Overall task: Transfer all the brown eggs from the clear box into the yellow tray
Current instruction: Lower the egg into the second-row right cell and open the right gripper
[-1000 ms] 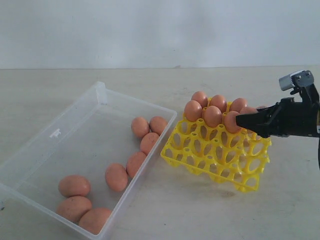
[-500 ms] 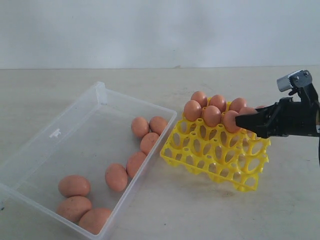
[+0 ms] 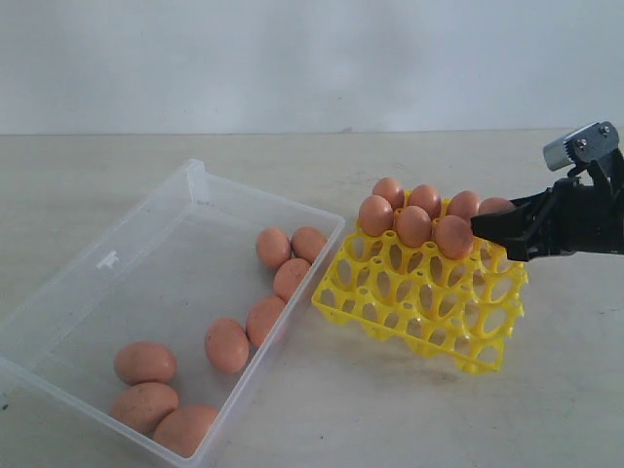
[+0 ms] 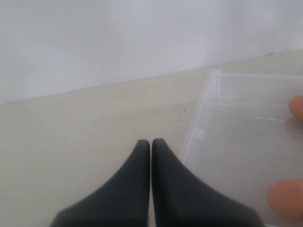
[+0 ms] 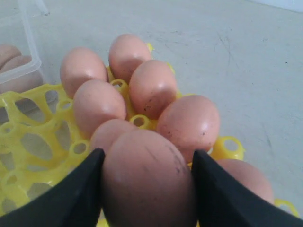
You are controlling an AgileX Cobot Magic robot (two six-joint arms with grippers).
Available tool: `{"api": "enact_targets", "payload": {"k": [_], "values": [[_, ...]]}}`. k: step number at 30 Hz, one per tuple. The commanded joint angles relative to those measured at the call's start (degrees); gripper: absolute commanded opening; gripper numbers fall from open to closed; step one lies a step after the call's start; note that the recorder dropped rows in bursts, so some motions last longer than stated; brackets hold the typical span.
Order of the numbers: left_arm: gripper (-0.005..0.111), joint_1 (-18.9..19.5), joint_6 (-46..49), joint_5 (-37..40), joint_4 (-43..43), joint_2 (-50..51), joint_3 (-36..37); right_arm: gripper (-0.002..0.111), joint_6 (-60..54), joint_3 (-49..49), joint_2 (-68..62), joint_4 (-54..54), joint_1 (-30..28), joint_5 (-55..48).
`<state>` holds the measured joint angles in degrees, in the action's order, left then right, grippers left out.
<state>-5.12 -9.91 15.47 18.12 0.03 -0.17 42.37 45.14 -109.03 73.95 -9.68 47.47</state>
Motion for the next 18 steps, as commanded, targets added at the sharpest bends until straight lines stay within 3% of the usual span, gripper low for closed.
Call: {"api": "enact_targets", "payload": {"k": [1,6,18], "values": [[0.001,-0.2,-0.4,-0.6,-0.2,0.0,0.2,0.045,-0.4,0.3,0.5,-0.4,0.1,0.9],[0.001,-0.2,-0.4,-0.6,-0.2,0.0,0.2,0.06,-0.4,0.3,0.5,-0.4,0.1,1.4],[0.001,-0.2,-0.4,-0.6,-0.2,0.0,0.2,0.059,2.1,0.3,0.7,-0.4,0.1,4.4]]}}
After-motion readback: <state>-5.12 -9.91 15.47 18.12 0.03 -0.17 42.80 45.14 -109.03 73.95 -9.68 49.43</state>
